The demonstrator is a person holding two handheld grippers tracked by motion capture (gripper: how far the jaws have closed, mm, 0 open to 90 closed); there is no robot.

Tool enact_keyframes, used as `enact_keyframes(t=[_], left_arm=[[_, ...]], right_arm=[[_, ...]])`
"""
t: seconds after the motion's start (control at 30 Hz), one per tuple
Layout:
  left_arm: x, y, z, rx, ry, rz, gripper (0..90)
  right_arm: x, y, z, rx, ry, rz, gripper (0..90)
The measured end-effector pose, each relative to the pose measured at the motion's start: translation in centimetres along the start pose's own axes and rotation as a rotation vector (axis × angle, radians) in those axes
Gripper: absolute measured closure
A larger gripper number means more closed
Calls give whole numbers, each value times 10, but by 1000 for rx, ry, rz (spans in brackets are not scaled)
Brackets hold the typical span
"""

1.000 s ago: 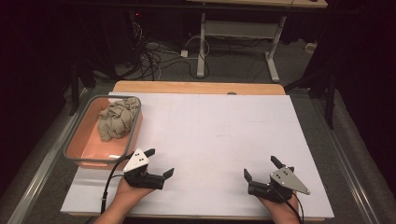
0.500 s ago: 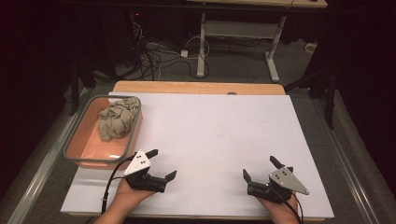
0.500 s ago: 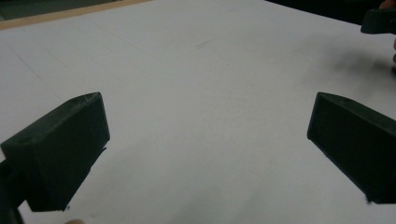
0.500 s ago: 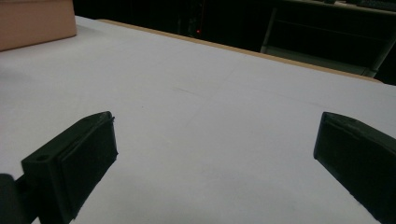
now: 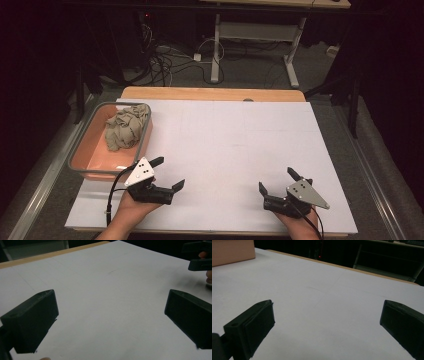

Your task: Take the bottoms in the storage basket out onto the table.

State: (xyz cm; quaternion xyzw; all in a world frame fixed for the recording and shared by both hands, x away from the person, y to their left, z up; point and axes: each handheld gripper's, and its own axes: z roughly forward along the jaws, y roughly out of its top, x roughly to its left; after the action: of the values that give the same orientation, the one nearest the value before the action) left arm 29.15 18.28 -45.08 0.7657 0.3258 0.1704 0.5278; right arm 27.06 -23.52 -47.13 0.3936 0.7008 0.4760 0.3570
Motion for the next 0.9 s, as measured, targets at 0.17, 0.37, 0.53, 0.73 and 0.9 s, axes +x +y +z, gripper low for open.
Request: enact_keyframes(t=[0.17,0.37,0.53,0.73,0.9], left_arm=[[4,2,-5,0,11,-9,0],[11,6,-14,-13,37,-18,0],[22,9,-25,-21,64,-37,0],[35,11,-39,-33,101,-56,0],[46,11,-50,-45,140,-74,0]], right_arm=[[1,0,0,1,3,-3,5],[1,0,0,1,5,-3,5],[2,0,1,2,8,-7,5],[3,0,1,6,10,-10,6],[4,0,2,9,14,-12,5]])
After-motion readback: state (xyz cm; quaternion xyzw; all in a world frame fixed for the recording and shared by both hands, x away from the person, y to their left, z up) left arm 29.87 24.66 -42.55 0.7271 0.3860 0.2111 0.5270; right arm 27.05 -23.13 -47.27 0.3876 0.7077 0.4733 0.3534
